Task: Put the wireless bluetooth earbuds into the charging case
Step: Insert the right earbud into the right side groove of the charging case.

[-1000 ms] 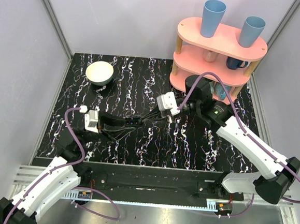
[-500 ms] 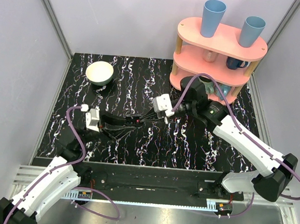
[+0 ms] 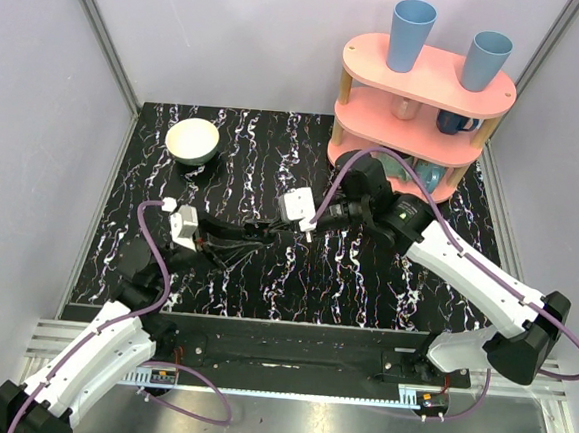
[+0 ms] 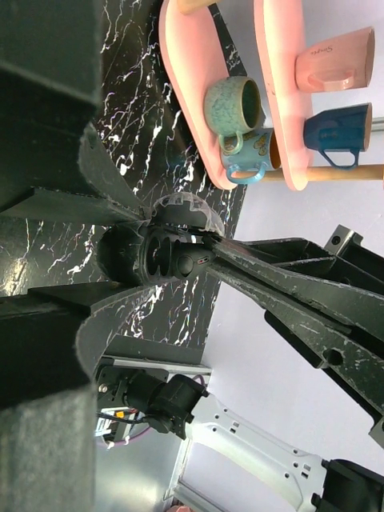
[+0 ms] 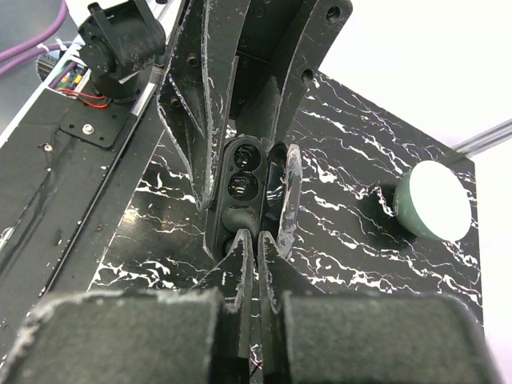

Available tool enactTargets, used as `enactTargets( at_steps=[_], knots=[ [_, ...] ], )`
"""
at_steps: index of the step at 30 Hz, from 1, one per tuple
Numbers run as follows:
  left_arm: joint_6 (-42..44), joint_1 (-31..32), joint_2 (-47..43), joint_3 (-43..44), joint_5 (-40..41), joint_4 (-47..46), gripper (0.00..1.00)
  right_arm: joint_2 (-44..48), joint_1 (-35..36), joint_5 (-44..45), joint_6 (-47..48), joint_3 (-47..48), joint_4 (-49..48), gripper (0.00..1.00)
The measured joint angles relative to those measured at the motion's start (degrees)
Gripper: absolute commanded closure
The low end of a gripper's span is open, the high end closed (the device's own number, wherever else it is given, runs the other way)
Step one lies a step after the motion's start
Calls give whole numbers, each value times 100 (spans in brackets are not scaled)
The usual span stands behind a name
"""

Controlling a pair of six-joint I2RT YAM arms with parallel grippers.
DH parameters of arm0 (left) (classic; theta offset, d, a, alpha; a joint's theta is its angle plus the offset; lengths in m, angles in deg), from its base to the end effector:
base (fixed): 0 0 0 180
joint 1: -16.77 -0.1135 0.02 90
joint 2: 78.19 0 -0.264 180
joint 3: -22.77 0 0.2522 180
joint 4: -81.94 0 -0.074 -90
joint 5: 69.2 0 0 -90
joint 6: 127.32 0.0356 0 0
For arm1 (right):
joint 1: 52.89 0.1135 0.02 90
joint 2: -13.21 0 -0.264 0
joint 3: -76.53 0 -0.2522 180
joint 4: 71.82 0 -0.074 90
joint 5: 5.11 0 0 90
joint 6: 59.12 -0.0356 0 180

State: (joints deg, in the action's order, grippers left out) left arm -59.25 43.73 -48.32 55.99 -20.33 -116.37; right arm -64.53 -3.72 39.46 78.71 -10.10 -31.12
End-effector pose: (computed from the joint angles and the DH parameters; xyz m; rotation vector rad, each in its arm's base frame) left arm 0.1111 -0.0828 0.2969 0.7197 1.1770 -1.1484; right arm 0.1746 0.2409 0.3975 -1.7485 0.8751 0.8049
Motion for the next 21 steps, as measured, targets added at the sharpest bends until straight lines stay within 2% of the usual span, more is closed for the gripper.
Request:
enactTargets(
  at_steps=[21],
  knots=[
    [96,-4,-203,-227,256,-271,100,197,254,612,-37,-282,-472,100]
  ],
)
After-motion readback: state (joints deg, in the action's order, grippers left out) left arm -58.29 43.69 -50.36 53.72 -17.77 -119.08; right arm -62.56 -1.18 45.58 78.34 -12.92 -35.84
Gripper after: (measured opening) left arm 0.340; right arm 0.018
